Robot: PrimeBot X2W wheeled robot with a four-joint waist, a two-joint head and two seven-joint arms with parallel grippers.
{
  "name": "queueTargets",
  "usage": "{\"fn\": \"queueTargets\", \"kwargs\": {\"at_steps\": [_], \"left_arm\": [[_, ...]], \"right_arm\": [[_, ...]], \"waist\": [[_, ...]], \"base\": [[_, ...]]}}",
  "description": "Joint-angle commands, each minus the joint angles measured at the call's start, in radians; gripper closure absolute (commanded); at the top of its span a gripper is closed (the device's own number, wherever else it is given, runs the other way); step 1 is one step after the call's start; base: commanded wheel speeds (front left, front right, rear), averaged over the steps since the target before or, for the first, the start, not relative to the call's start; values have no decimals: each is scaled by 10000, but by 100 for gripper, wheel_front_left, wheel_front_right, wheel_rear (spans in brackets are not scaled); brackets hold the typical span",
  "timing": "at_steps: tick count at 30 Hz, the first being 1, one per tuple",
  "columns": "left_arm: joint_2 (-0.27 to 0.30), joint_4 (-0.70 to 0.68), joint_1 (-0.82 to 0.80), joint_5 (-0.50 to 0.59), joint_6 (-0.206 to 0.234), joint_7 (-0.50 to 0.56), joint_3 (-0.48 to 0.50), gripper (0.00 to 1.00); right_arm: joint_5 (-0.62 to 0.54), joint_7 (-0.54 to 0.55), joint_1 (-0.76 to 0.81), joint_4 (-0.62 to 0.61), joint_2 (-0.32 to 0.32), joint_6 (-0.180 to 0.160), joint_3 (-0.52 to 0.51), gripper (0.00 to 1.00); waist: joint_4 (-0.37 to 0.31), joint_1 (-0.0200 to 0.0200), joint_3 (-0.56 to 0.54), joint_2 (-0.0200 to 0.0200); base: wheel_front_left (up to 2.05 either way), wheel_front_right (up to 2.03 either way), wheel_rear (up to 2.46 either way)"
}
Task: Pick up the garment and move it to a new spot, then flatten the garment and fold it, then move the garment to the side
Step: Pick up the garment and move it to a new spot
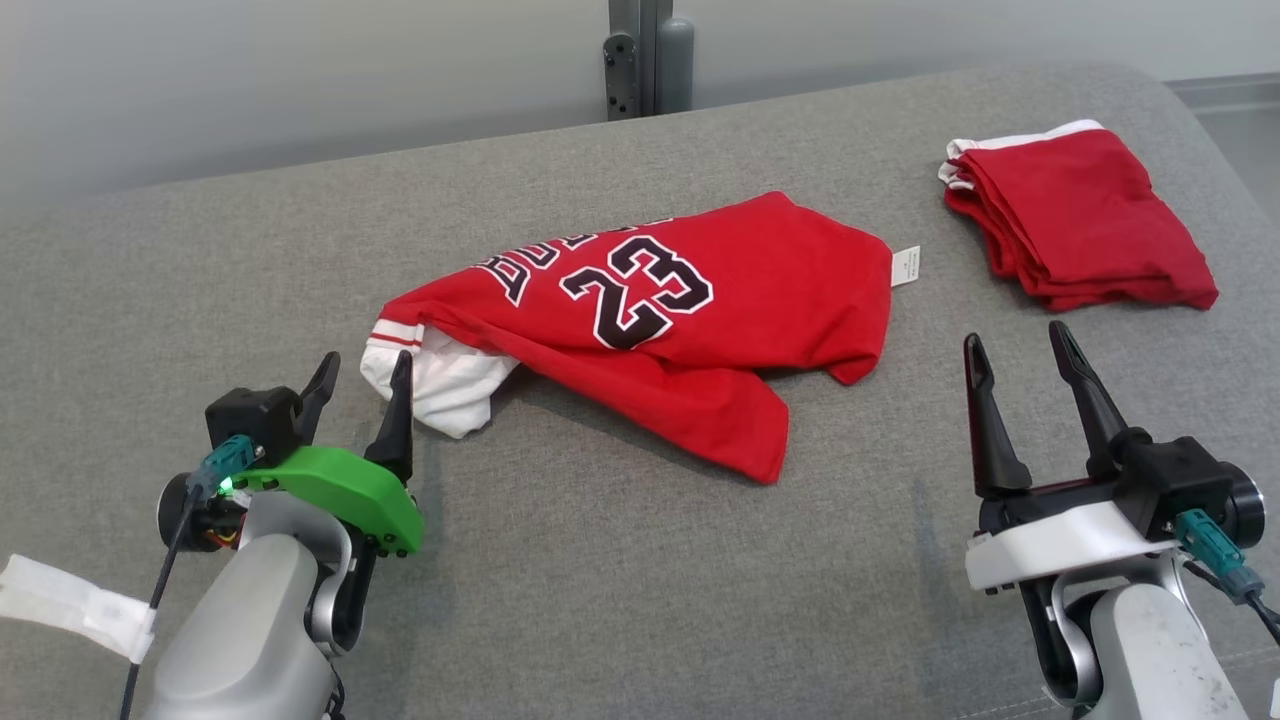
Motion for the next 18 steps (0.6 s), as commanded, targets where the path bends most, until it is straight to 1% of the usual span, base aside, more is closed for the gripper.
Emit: {"fn": "queueTargets", "kwargs": {"at_steps": [1, 10, 18], "left_arm": [[-37, -367, 360, 92, 66, -44, 225, 0], [-256, -2971, 2644, 654, 454, -41, 1596, 0], [-729, -4860, 4392, 1277, 842, -43, 2453, 0]], "right_arm": [[-75, -30, 185, 44, -11, -15, -46, 0], [-150, -2, 678, 84, -14, -15, -149, 0], [63, 13, 1165, 28, -10, -15, -50, 0]], "waist": [[221, 0, -260, 0], [704, 0, -892, 0], [1069, 0, -1217, 0]], "base": [[0, 0, 0], [0, 0, 0], [0, 0, 0]]}}
